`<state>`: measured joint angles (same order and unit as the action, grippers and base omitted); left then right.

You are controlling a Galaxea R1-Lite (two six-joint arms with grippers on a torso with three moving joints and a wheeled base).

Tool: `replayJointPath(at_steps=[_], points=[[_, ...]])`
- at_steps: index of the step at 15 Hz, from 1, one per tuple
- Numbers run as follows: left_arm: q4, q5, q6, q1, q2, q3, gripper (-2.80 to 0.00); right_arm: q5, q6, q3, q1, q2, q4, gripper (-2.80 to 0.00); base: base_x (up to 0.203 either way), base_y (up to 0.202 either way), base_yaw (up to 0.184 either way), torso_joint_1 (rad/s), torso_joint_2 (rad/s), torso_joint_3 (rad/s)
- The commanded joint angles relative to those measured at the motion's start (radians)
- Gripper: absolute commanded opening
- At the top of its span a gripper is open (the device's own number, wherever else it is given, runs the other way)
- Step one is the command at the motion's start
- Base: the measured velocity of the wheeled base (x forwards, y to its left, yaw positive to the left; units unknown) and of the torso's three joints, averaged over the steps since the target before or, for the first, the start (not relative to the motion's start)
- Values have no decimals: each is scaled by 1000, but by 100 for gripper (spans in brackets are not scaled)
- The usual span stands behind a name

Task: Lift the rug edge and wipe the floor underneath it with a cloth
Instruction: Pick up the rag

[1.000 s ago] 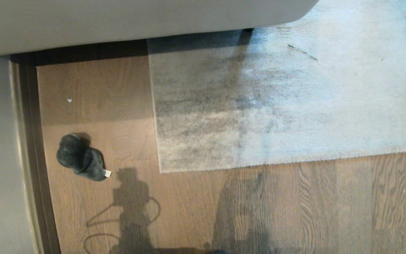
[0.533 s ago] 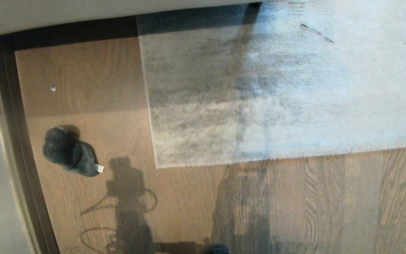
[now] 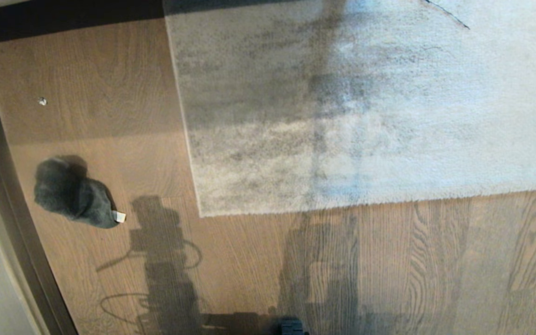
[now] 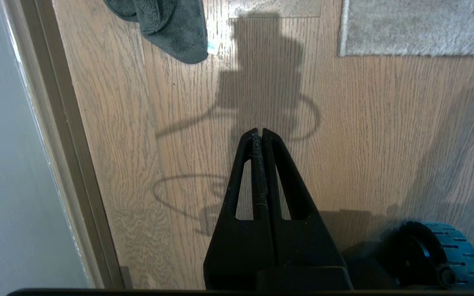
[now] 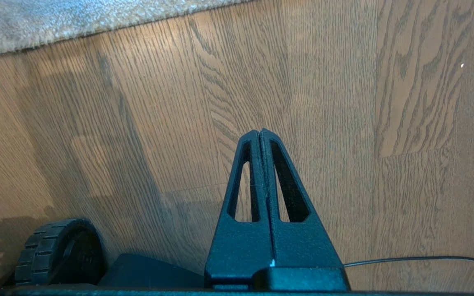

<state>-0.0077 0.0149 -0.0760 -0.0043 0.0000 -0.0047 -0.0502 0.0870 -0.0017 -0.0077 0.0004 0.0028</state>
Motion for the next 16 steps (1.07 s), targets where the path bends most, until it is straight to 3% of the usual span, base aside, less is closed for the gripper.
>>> replayJointPath(at_steps=[1, 16], points=[[0, 1, -1, 0, 0, 0, -280, 0, 0, 0, 0, 1, 0, -280, 0, 0, 0, 2, 2, -46], [-2, 0, -1, 0, 0, 2, -280, 0, 0, 0, 0, 1, 0, -280, 0, 0, 0, 0, 0, -2]])
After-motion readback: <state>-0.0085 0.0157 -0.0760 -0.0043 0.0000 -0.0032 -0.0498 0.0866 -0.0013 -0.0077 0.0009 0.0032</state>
